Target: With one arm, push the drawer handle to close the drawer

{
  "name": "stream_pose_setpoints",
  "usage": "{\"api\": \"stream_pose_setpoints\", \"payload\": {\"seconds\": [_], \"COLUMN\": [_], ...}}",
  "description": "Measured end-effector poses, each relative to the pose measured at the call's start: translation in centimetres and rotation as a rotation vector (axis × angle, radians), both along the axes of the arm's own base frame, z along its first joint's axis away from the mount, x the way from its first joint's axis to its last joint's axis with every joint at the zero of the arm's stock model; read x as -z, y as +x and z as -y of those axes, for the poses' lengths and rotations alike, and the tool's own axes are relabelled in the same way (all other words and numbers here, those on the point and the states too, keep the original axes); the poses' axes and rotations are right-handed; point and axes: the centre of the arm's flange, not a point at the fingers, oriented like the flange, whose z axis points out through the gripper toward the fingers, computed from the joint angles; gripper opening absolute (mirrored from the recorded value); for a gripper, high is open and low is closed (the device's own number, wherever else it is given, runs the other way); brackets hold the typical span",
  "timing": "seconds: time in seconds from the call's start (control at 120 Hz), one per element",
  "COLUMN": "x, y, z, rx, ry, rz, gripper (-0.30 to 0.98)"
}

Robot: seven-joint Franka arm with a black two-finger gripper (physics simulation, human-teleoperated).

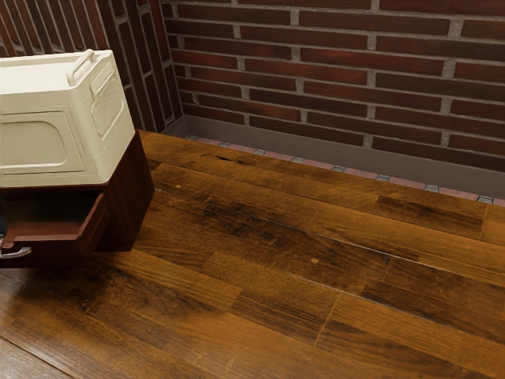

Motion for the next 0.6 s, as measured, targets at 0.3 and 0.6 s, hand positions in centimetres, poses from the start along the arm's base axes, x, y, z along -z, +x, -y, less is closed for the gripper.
{"api": "stream_pose_setpoints", "payload": {"seconds": [0.3,0.6], "x": [1.7,8.1], "y": [0.7,2.5], "z": [-2.3,-5.3], "rx": [-0.064,-0.085], "ry": [0.05,0.005], "rz": [-0.019,-0.052], "gripper": [0.69,0.69]}}
